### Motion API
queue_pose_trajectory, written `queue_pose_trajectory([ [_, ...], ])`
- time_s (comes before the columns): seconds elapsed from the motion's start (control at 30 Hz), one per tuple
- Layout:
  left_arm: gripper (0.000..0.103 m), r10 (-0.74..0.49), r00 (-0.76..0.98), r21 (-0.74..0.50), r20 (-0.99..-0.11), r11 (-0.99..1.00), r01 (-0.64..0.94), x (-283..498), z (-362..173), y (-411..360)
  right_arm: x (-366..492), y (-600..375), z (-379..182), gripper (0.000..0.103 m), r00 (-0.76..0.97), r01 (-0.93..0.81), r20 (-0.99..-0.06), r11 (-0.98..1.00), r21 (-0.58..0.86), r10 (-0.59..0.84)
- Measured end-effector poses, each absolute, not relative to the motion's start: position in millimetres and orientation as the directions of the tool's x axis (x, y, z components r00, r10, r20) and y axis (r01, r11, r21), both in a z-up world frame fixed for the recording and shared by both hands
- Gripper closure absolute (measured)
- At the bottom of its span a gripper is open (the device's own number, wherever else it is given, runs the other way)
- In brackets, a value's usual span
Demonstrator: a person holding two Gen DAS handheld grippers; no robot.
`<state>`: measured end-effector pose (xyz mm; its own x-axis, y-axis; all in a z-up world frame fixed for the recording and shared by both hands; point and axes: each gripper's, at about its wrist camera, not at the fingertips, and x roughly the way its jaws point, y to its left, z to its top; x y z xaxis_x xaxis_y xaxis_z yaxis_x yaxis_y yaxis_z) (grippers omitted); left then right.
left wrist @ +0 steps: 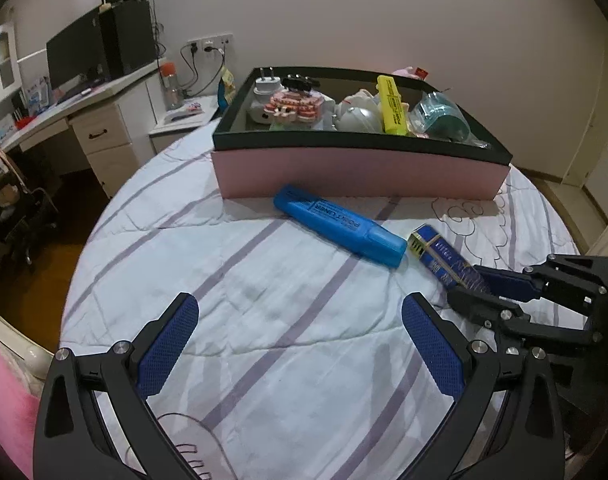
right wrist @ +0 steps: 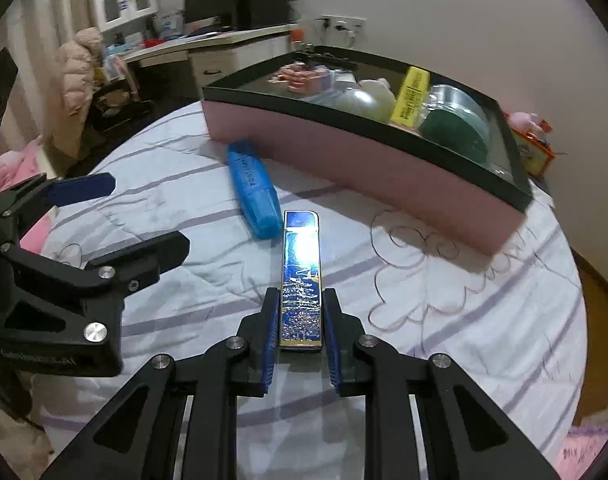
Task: Organize rigid objects
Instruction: 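Grasp the blue boxed item with the right tool while the left tool grasps the blue highlighter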
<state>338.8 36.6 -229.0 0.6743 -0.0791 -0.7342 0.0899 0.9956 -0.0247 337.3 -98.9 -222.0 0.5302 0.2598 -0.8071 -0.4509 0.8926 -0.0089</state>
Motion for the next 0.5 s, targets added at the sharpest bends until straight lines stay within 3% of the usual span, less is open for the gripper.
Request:
queue_pose_trajectory([
  [0.23, 0.0, -0.101, 0.651, -0.065, -0.753, 0.995, 0.08, 375.5, -229.8, 17.3, 347.3, -120.6, -224.2, 0.082, 0.569, -0.322, -0.805, 0.946, -0.027, 0.171],
  [0.5, 0.0, -0.015, 0.59, -0.028, -0.807, 1.0, -0.014, 416.6, -249.8, 6.8, 350.8, -135.8, -224.7, 0.082, 0.569, -0.305, -0.798, 0.952, 0.02, 0.199],
])
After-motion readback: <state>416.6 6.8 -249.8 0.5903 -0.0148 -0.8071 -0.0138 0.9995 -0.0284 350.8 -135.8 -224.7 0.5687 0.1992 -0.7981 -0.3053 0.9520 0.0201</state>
